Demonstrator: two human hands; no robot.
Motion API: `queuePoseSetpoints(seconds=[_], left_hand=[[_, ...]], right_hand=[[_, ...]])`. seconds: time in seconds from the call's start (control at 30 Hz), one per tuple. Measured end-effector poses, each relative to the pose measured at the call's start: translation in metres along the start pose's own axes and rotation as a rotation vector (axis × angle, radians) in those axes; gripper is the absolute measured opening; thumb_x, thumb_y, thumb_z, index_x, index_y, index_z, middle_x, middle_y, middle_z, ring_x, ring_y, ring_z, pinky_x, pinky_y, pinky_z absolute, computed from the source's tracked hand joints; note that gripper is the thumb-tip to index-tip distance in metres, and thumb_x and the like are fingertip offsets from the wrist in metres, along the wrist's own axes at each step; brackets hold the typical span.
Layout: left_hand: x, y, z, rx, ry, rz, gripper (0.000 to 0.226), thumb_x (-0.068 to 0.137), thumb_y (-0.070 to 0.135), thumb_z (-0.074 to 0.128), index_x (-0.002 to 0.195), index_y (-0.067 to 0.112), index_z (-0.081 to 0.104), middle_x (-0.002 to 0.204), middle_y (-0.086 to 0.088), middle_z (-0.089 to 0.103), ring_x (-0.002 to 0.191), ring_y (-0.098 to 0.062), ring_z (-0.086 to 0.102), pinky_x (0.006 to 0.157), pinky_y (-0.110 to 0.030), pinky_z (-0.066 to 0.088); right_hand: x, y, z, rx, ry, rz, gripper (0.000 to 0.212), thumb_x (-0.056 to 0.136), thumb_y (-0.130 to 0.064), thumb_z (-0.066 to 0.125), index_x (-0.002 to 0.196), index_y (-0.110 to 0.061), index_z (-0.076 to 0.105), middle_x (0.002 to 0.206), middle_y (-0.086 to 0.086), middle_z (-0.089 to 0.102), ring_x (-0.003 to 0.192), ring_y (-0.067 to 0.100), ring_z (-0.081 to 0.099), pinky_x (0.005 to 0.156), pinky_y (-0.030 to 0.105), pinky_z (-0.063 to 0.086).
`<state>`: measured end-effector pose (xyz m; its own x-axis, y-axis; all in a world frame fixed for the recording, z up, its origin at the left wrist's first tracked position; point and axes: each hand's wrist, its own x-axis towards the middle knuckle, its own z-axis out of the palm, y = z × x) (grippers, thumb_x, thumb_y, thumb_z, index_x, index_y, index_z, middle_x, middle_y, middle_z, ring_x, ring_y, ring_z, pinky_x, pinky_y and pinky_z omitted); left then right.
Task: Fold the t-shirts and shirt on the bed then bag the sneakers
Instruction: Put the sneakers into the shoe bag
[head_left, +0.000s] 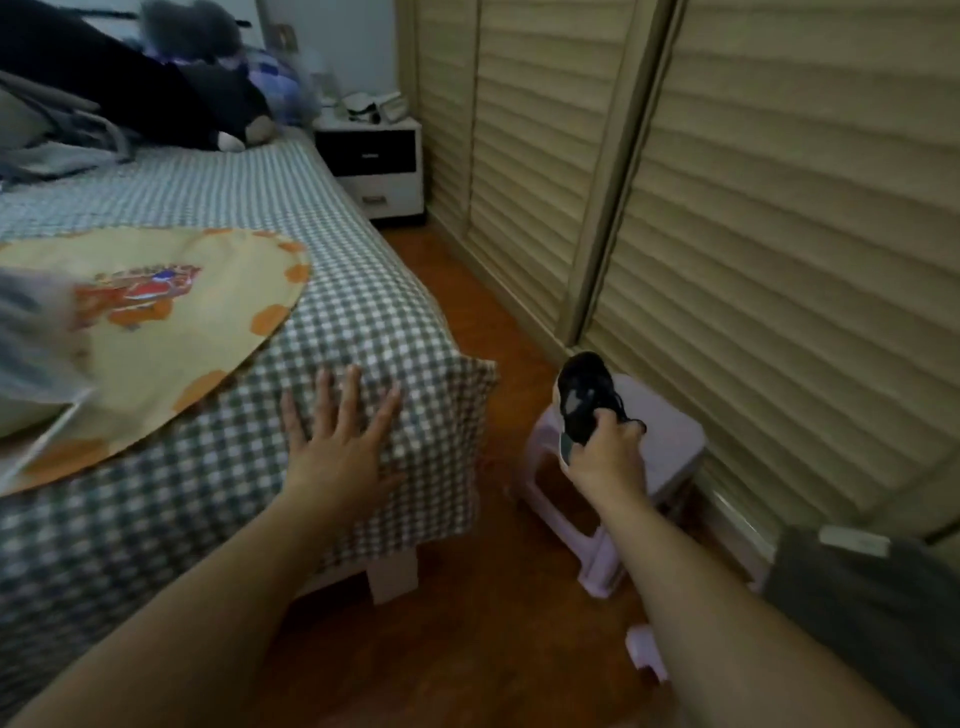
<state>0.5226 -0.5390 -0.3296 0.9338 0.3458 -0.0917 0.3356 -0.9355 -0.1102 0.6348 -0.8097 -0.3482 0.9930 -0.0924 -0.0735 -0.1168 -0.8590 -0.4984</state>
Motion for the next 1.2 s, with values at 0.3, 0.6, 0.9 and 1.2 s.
queuePoseSetpoints(seconds=[0.3,0.6,0.9,1.2], left_hand=[[0.006,0.004,0.03,0.045,0.024,-0.032,0.105,0.09,0.079,0.038,0.142,0.041,-0.045,0.145,-0.012,-0.058,0.13,-0.042,-0.055,0.107,-0.072,-0.026],[0.013,-0.004,0.017,0.011,-0.099,0.01,0.102,0.088,0.077,0.047,0.148,0.051,-0.031,0.148,-0.005,-0.055,0.134,-0.038,-0.052,0.107,-0.069,-0.028],[-0.095,-0.007,-0.055,-0.416,-0.068,0.162,0.039,0.104,0.042,0.049,0.141,0.032,0.056,0.147,0.006,0.05,0.13,-0.014,0.05,0.108,-0.034,0.045],[-0.24,-0.193,-0.08,-0.194,0.791,-0.417,0.015,0.087,0.016,0.072,0.101,0.019,0.077,0.117,-0.01,0.055,0.111,-0.032,0.047,0.092,-0.05,0.045]], right_hand=[[0.06,0.05,0.035,0.044,-0.038,0.107,0.054,0.091,-0.028,0.072,0.139,-0.025,0.047,0.137,0.013,0.033,0.108,0.037,0.057,0.091,0.041,0.048],[0.045,0.027,0.017,0.087,0.05,-0.084,0.028,0.092,-0.021,0.07,0.116,-0.018,0.057,0.118,0.01,0.063,0.114,0.034,0.06,0.088,0.039,0.051],[-0.048,-0.081,-0.088,0.66,0.206,-0.515,0.02,0.093,-0.026,0.07,0.103,-0.027,0.053,0.106,0.0,0.065,0.095,0.017,0.063,0.075,0.032,0.053],[-0.154,-0.167,-0.088,1.383,-0.711,-0.696,0.023,0.08,-0.021,0.07,0.102,-0.024,0.071,0.101,-0.001,0.075,0.095,0.02,0.072,0.072,0.03,0.059]])
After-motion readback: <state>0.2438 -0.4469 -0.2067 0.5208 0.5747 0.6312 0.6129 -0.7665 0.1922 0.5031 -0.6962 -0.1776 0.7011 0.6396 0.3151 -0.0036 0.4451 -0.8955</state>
